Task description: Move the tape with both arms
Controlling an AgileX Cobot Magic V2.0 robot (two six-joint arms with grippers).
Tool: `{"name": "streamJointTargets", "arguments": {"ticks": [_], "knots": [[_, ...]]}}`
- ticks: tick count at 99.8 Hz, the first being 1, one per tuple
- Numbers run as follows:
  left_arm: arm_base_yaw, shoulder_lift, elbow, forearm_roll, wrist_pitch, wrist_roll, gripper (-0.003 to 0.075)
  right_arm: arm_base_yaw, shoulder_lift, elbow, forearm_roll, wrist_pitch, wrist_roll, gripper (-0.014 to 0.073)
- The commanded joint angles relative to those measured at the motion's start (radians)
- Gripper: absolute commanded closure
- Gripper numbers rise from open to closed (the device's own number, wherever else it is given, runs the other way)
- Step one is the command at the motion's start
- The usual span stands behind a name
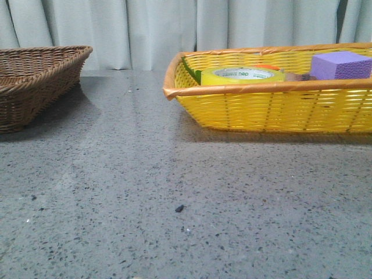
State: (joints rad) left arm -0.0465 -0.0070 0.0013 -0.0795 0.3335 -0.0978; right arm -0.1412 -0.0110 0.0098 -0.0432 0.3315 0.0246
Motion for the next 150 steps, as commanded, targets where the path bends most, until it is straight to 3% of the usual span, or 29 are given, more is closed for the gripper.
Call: {"name": "streamJointTargets", "arguments": {"ticks": [1, 122, 150], "knots": [[-0.008, -0.029, 0.011, -0.006, -0.044, -0.008, 0.0741, 0.003, -0.022, 0.022, -0.019, -0.023, -0.008, 0.0660], [-0.008, -0.029, 0.011, -0.005, -0.142, -0.008, 0.0741, 0.003, -0.022, 0.022, -0.041, -0.023, -0.008, 0.0660], [-0.008, -0.029, 0.011, -0.004, -0.289, -0.008, 0.0741, 0.003, -0.022, 0.022, -0.037, -0.127, -0.008, 0.0660]]}}
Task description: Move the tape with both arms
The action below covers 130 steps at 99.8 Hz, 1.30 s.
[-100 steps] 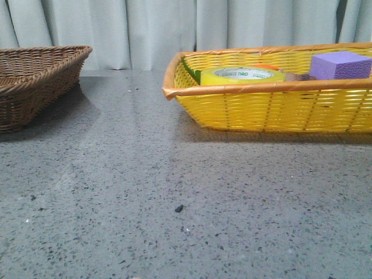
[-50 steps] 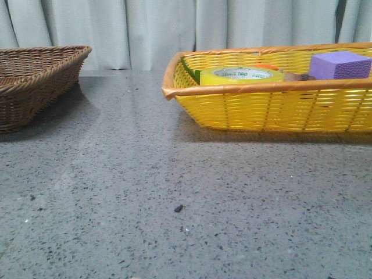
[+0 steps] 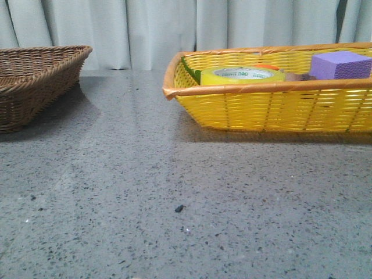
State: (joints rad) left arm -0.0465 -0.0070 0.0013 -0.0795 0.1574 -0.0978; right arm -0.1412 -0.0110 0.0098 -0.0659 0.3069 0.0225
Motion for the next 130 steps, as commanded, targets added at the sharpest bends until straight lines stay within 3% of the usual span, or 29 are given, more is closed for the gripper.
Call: {"name": "streamJointTargets", "arguments": {"ticks": [1, 35, 92, 98, 108, 130], "knots": [[-0.008, -0.029, 0.011, -0.004, -0.113, -0.008, 0.0741, 0.003, -0.022, 0.022, -0.015, -0.106, -0.005, 0.0660], [-0.008, -0.028, 0.011, 0.036, -0.103, -0.008, 0.0741, 0.003, -0.022, 0.022, 0.038, -0.200, -0.004, 0.0660], [-0.008, -0.004, 0.011, 0.049, -0.104, -0.008, 0.0741, 0.003, -0.008, 0.022, 0.044, -0.227, -0.004, 0.0660], [-0.008, 0.018, 0.006, 0.049, -0.111, -0.008, 0.0741, 0.003, -0.008, 0.022, 0.075, -0.259, -0.004, 0.0660], [-0.008, 0.067, -0.026, 0.030, -0.118, -0.012, 0.0741, 0.003, -0.007, 0.004, 0.238, -0.284, -0.004, 0.0660], [-0.008, 0.229, -0.175, 0.043, -0.085, -0.012, 0.0741, 0.003, 0.034, -0.101, 0.297, -0.208, -0.004, 0.0658]]}}
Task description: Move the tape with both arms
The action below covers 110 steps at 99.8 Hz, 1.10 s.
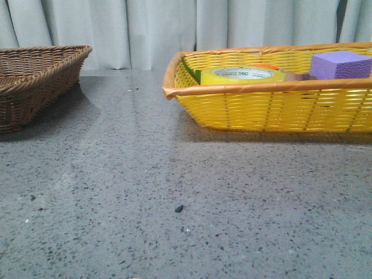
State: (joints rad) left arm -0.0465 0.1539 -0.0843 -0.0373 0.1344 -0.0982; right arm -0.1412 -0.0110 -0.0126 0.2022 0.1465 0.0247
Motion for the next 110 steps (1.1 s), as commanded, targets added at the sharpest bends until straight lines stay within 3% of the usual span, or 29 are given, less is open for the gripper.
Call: {"name": "streamJointTargets", "arguments": {"ticks": [1, 38, 60, 86, 95, 110], "knots": [[-0.008, 0.078, -0.095, 0.000, -0.060, -0.012, 0.0741, 0.003, 0.037, -0.083, 0.028, -0.037, -0.006, 0.0658], [-0.008, 0.268, -0.276, 0.000, -0.065, -0.012, 0.0741, 0.003, 0.338, -0.406, 0.026, 0.274, -0.037, 0.0659], [-0.008, 0.286, -0.283, 0.000, -0.064, -0.012, 0.0741, 0.023, 0.422, -0.442, 0.006, 0.192, -0.042, 0.0660], [-0.008, 0.286, -0.283, 0.000, -0.064, -0.012, 0.0741, 0.033, 0.642, -0.677, 0.006, 0.367, -0.113, 0.0648], [-0.008, 0.286, -0.283, 0.000, -0.064, -0.012, 0.0741, 0.072, 0.714, -0.758, 0.006, 0.413, -0.123, 0.0568], [-0.008, 0.286, -0.283, 0.000, -0.064, -0.012, 0.0741, 0.180, 0.854, -0.899, 0.006, 0.469, -0.149, 0.0334]]}}
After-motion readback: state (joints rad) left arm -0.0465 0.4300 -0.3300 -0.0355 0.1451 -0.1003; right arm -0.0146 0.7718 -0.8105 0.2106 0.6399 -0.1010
